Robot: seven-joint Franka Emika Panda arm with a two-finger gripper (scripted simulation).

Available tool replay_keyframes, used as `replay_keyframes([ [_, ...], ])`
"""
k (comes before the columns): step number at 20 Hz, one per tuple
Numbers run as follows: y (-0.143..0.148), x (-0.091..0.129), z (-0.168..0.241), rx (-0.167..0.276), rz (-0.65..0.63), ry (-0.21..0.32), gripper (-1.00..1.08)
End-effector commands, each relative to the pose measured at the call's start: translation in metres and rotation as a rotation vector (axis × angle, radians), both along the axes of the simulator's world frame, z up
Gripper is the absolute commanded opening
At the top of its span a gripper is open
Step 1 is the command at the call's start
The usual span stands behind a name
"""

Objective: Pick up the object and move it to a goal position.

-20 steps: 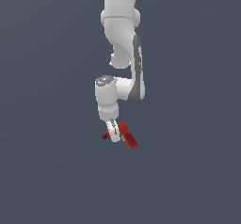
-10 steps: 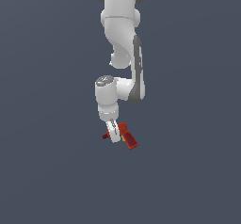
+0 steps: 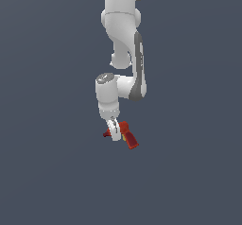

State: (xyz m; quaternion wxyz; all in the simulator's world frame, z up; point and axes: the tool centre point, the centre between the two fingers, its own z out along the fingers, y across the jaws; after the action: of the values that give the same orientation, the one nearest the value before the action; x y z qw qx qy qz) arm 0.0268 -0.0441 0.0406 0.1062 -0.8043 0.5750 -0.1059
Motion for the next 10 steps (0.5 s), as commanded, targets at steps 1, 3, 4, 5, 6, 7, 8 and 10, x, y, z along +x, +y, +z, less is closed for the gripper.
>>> replay_keyframes([
  [1,0.001,-0.001,0.011,0.0,-0.001,-0.005,-1.0],
  [3,0.002,-0.004,0.021,0.001,-0.001,-0.004,-1.0],
  [4,0.002,-0.006,0.026,0.001,-0.001,-0.004,-1.0],
  [5,0.003,-0.008,0.032,0.001,-0.002,-0.004,-1.0],
  [6,0.004,-0.01,0.038,0.001,-0.002,-0.004,-1.0],
  [7,0.004,-0.012,0.045,0.002,-0.002,-0.004,-1.0],
  [8,0.005,-0.015,0.052,0.002,-0.002,-0.004,-1.0],
  [10,0.007,-0.02,0.068,0.003,-0.003,-0.004,-1.0],
])
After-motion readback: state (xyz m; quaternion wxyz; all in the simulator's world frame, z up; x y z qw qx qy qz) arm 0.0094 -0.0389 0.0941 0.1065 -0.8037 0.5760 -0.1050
